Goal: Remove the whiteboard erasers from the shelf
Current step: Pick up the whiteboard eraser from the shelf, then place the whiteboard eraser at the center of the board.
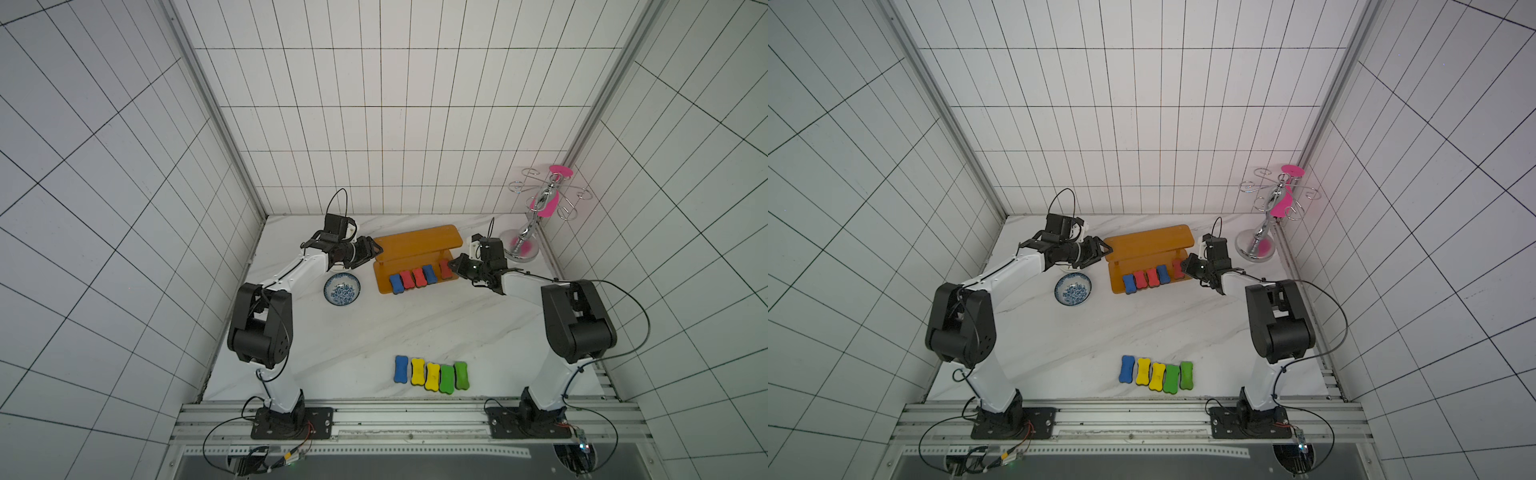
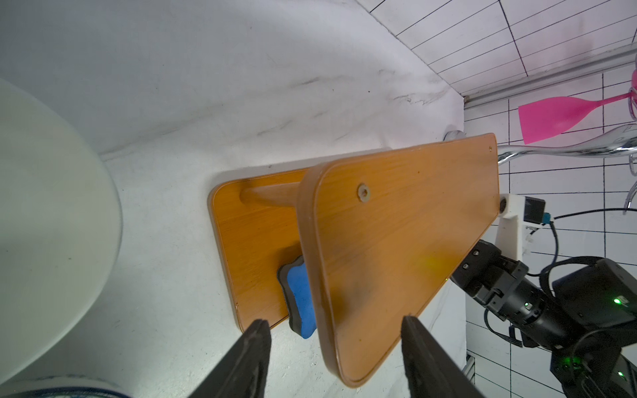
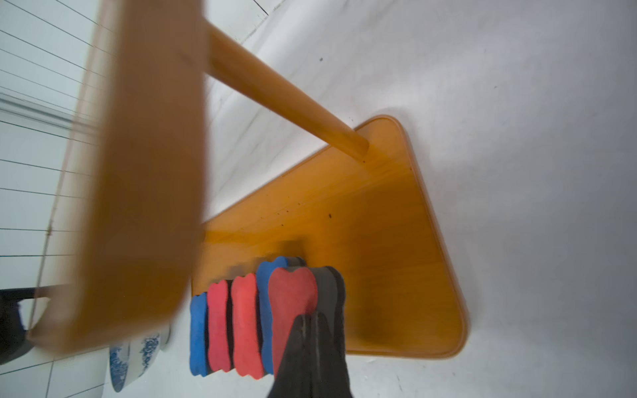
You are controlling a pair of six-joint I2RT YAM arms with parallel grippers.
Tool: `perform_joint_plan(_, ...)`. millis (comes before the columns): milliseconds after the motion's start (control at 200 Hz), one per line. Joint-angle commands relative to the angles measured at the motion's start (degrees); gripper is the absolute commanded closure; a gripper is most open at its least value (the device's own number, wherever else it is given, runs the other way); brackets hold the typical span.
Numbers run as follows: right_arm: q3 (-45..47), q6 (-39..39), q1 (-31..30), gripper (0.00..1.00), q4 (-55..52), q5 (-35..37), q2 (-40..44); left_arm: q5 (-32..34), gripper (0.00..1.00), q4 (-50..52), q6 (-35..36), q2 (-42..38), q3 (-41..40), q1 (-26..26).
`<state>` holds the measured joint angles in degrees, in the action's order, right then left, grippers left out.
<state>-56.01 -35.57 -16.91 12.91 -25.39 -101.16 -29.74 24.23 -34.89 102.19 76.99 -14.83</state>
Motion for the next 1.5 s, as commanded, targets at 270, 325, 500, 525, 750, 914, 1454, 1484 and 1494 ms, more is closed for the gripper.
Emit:
perform_joint_plan(270,25.2,-12.1,-6.6,1.00,-6.9,10.4,28.5,2.5,0.36,1.2,0.3,-8.6,-5.2,-0.6)
perform_joint_plan(325,29.5,-13.3,-8.1,1.00,-8.1,11.0,32.9,2.4,0.36,1.1,0.9,-9.9,-6.6,-0.6)
perform_joint_plan(500,39.5,-17.5,-12.6,1.00,-10.9,14.4,45.6,2.0,0.36,0.1,1.3,-12.1,-10.0,-0.5)
perform_joint_plan(525,40.3,-17.5,-13.3,1.00,-11.8,14.9,47.0,2.0,0.36,0.1,1.4,-12.3,-10.3,-0.5)
perform_joint_plan(750,45.7,-18.9,-17.1,1.00,-17.5,16.8,56.9,2.2,0.35,-0.6,1.8,-13.6,-11.8,-0.6)
perform_joint_plan(914,47.2,-17.4,-18.2,1.00,-22.0,17.4,61.8,2.1,0.35,-0.9,1.7,-13.9,-11.9,-0.6)
perform_joint_plan(1454,45.6,-11.6,-18.2,1.00,-16.9,13.3,50.8,2.3,0.35,-1.1,1.8,-13.4,-11.6,-0.9)
perform_joint_plan(1484,45.7,-11.7,-18.1,1.00,-17.1,13.2,50.9,2.4,0.35,-1.2,1.8,-13.3,-11.5,-0.9)
perform_joint_plan(1494,45.7,-11.8,-18.2,1.00,-17.2,13.3,51.0,2.4,0.35,-1.2,1.8,-13.3,-11.6,-0.8)
